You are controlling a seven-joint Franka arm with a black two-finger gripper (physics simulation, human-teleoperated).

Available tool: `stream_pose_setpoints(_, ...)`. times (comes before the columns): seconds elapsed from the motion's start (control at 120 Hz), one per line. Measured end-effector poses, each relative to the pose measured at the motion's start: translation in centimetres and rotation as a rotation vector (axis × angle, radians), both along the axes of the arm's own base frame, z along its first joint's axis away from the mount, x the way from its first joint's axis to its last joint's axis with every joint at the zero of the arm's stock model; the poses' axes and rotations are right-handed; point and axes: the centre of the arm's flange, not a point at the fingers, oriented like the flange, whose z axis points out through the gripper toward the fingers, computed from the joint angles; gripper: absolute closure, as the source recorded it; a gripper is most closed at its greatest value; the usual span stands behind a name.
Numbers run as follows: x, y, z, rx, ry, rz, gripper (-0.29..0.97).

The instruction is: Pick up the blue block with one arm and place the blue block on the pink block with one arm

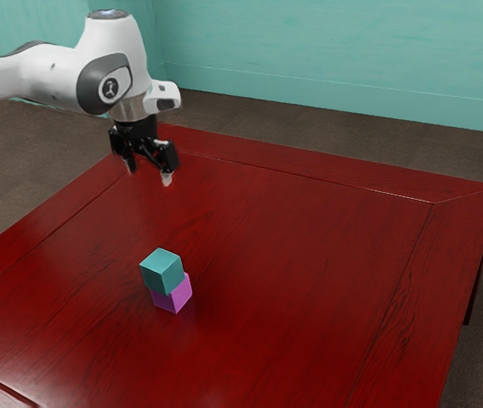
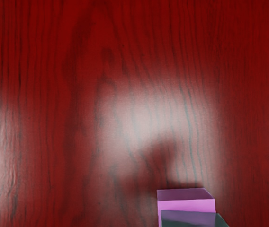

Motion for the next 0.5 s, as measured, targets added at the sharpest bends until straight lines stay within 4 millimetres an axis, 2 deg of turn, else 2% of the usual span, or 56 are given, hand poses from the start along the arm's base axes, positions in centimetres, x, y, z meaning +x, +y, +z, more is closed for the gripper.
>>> stream_pose_setpoints(0.092,-0.3,-0.3,4.8,0.05,-0.028,-0.02,0.0)
stream_pose_setpoints(0.15,-0.6,-1.5,8.2,0.095,-0.047,-0.043,0.0)
stream_pose_setpoints(0.242,-1.4,-4.0,10.7,0.138,-0.034,-0.075,0.0)
stream_pose_setpoints(0.333,-2.1,-4.8,11.1,0.163,0.0,-0.079,0.0)
stream_pose_setpoints(0.5,-2.7,-4.1,9.4,0.189,0.076,-0.053,0.0)
